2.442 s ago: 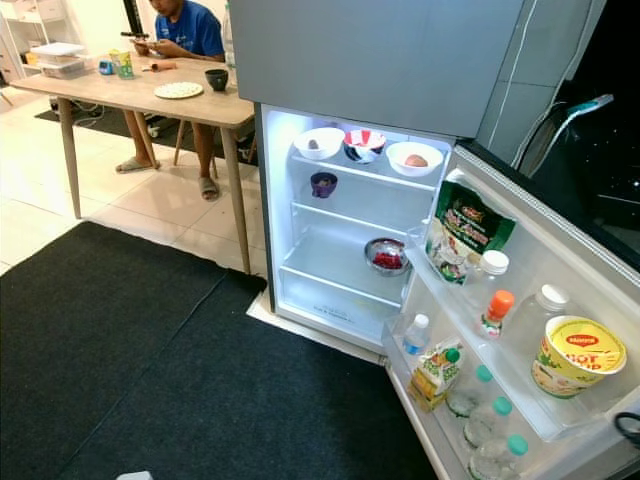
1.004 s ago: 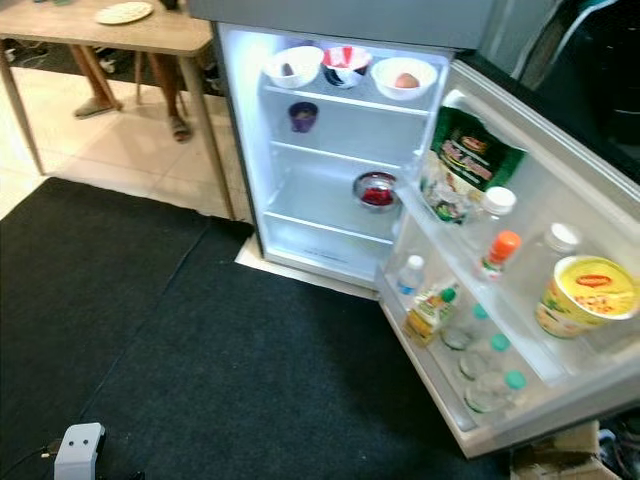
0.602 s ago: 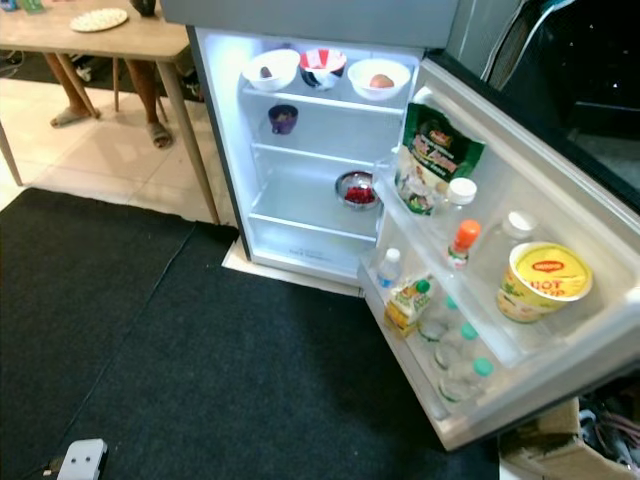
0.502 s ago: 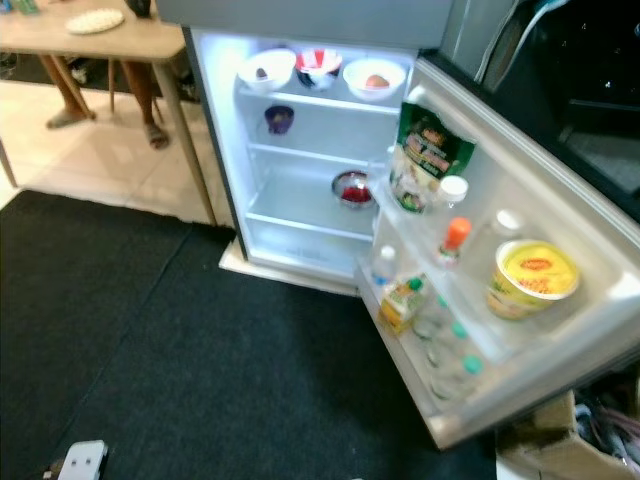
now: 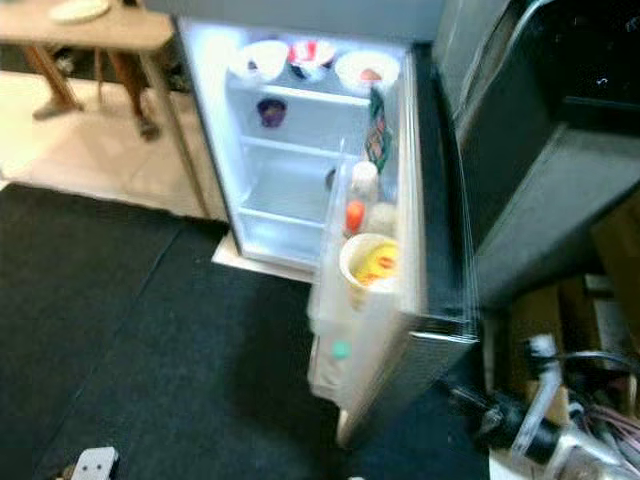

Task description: Restocking fridge

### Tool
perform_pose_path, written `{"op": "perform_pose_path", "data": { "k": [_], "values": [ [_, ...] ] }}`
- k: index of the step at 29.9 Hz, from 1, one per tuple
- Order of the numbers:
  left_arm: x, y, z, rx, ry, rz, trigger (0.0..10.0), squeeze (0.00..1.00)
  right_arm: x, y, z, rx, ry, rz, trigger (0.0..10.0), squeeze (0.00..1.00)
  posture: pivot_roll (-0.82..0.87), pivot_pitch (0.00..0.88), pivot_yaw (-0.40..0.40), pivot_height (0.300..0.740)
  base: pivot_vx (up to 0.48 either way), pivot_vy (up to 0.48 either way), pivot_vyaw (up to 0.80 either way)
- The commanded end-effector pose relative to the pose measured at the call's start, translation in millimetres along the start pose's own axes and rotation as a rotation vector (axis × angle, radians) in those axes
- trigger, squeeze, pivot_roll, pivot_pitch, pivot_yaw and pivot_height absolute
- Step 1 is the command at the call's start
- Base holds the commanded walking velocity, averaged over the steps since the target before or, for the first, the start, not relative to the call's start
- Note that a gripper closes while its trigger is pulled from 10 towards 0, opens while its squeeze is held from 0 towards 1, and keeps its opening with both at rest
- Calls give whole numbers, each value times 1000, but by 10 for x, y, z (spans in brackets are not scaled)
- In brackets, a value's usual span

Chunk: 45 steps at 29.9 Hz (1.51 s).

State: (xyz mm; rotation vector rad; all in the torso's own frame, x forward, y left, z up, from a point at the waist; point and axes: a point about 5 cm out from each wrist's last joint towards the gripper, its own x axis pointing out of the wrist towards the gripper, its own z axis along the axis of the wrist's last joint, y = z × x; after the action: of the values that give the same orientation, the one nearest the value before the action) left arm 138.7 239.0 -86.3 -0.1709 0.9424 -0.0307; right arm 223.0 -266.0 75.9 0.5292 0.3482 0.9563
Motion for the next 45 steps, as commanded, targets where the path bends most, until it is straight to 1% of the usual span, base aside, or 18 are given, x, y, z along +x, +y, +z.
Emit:
{"op": "perform_pose_path", "data": {
  "k": [1, 4, 6, 8, 10, 11, 13, 14, 16, 19, 24, 27, 29, 34, 36, 41, 43, 45],
  "values": [
    [-31, -28, -169, -11, 51, -2, 10000, 0, 176, 177, -27, 29, -3, 127, 10000, 0, -131, 203, 23, 740, 0, 0, 0],
    [-34, -26, -180, -12, 54, -1, 10000, 0, 294, 267, -34, 36, -11, 188, 10000, 0, -129, 202, 21, 740, 0, 0, 0],
    [-36, -27, -190, -15, 56, 0, 10000, 0, 395, 160, -45, -12, -56, 116, 10000, 0, -126, 201, 20, 740, 0, 0, 0],
    [-37, -29, -196, -17, 58, 1, 10000, 0, 453, 29, -66, -57, -88, 21, 10000, 0, -123, 199, 18, 740, 0, 0, 0],
    [-30, -44, -196, -21, 57, 0, 10000, 0, 427, -283, -172, -77, -101, -296, 10000, 0, -118, 197, 16, 740, 0, 0, 0],
    [-30, -44, -196, -21, 57, 0, 10000, 0, 427, -283, -172, -77, -101, -296, 10000, 0, -118, 197, 16, 740, 0, 0, 0],
    [-17, -72, -194, -23, 57, -2, 10000, 0, 201, -536, -440, -53, 36, -682, 10000, 0, -123, 179, 13, 740, 0, 0, 0],
    [-17, -72, -194, -23, 57, -2, 10000, 0, 201, -536, -440, -53, 36, -682, 10000, 0, -123, 179, 13, 740, 0, 0, 0],
    [0, -114, -202, -24, 64, -4, 10000, 0, -114, -627, -712, -26, 163, -987, 10000, 0, -120, 159, 4, 740, 0, 0, 0],
    [16, -147, -199, -27, 66, -5, 10000, 0, -391, -625, -915, 17, 241, -1198, 10000, 0, -125, 146, 1, 740, 0, 0, 0],
    [45, -200, -170, -36, 57, -10, 10000, 0, -577, -538, -1224, 13, 409, -1323, 10000, 0, -117, 132, -10, 740, 0, 0, 0],
    [53, -219, -171, -40, 57, -9, 10000, 0, -372, -500, -1339, -75, 504, -1199, 10000, 0, -112, 129, -14, 740, 0, 0, 0],
    [53, -235, -193, -35, 64, -10, 10000, 0, -373, -607, -1112, -187, 495, -1268, 10000, 0, -104, 123, -14, 740, 0, 0, 0],
    [48, -231, -203, -34, 65, -9, 10000, 0, -502, -702, -816, -253, 434, -1369, 10000, 0, -99, 122, -15, 740, 0, 0, 0],
    [35, -199, -211, -38, 67, 2, 10000, 0, -684, -798, -307, -342, 316, -1493, 10000, 0, -98, 117, -21, 740, 0, 0, 0],
    [21, -176, -238, -45, 74, 15, 10000, 0, -795, -830, 258, -439, 183, -1549, 10000, 0, -102, 117, -25, 740, 0, 0, 0],
    [21, -176, -238, -45, 74, 15, 10000, 0, -795, -830, 258, -439, 183, -1549, 10000, 0, -102, 117, -25, 740, 0, 0, 0],
    [21, -200, -265, -47, 79, 12, 10000, 0, -592, -847, 165, -452, 228, -1446, 10000, 0, -106, 120, -30, 740, 0, 0, 0]
  ]
}}
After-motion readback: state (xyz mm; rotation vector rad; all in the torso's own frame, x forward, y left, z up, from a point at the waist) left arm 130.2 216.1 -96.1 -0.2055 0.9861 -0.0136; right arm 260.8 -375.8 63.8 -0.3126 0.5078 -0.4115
